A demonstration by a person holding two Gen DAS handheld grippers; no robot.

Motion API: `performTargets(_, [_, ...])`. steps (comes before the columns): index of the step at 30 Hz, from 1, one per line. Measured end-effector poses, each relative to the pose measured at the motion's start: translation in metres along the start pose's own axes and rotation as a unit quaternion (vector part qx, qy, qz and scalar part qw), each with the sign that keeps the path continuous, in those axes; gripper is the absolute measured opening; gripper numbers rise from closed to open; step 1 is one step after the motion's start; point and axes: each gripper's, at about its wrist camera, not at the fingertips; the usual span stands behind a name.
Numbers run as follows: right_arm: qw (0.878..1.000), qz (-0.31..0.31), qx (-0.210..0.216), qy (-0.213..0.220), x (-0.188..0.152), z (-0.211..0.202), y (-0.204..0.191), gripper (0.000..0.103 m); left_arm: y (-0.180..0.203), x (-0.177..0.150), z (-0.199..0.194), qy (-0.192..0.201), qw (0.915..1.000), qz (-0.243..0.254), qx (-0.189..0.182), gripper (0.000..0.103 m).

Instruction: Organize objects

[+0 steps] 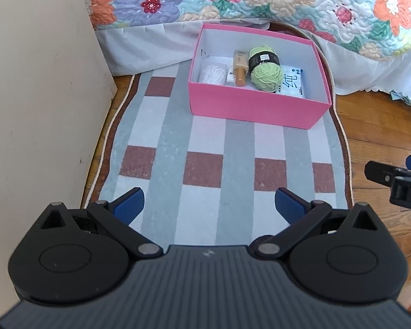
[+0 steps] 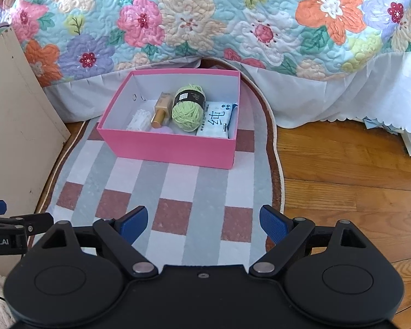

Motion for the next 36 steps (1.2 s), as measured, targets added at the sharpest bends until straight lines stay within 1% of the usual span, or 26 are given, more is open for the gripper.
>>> performTargets(6, [1.0,-0.011,-0.001,-0.001,-0.001,0.001,-0.001,0.091,-0.002,-0.004,0.002,-0.012,0.9999,-0.004,0.003,0.103])
performTargets(10, [1.0,-0.01,-0.004,0.003,-0.001,0.0,-0.001,0.091,-0.004,-0.005,0.004,-0.013,0.9999,0.0,0.006,0.103])
performTargets(15, [1.0,-0.017,-0.002,0.003,0.0,0.0,-0.001,0.091,-0.008,-0.005,0.007,-0.02,0.9997,-0.006,0.012,0.103])
performTargets(29, [1.0,-0.019,-0.006,0.0,-0.001,0.001,-0.002,0.091,-0.006,-0.006,-0.001,-0.019,0.9997,0.002,0.016,0.103])
performTargets(36, [1.0,-0.019,-0.005,-0.01,-0.004,0.006,-0.004,0.091,-0.001,-0.012,-0.004,-0.015,0.9997,0.001,0.02,0.103])
Point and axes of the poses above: each gripper's, at about its wrist camera, not at the fingertips, and z roughly the way its jaws point, y to its right, x to its top, and after that the axes turned 1 degree about -z, right-handed
